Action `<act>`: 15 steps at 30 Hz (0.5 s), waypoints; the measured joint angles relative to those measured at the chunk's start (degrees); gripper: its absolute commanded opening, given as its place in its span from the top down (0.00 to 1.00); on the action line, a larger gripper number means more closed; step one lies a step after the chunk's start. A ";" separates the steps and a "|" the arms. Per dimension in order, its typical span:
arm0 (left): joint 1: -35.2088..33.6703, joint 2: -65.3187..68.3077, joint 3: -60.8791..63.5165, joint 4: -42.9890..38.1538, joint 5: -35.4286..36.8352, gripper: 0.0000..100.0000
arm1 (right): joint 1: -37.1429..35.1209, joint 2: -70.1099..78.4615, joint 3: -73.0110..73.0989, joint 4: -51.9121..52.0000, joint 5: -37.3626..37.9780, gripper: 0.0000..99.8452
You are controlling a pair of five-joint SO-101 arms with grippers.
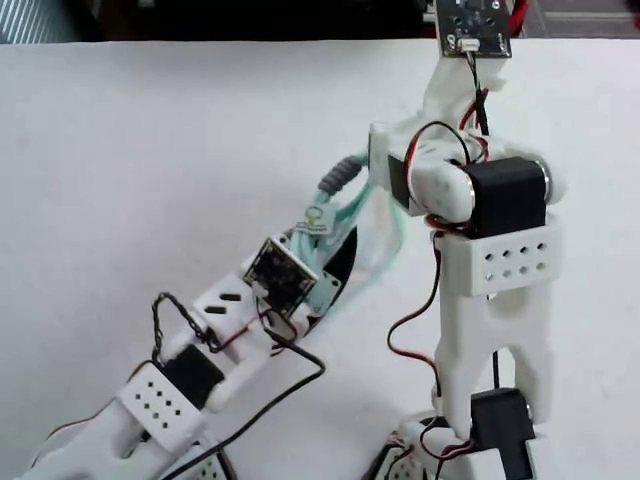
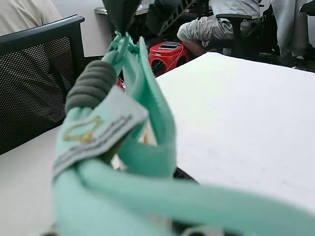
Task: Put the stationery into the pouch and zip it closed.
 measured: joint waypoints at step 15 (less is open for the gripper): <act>0.00 0.00 0.00 0.00 0.00 0.97 | -4.04 0.18 0.18 -1.67 0.00 0.89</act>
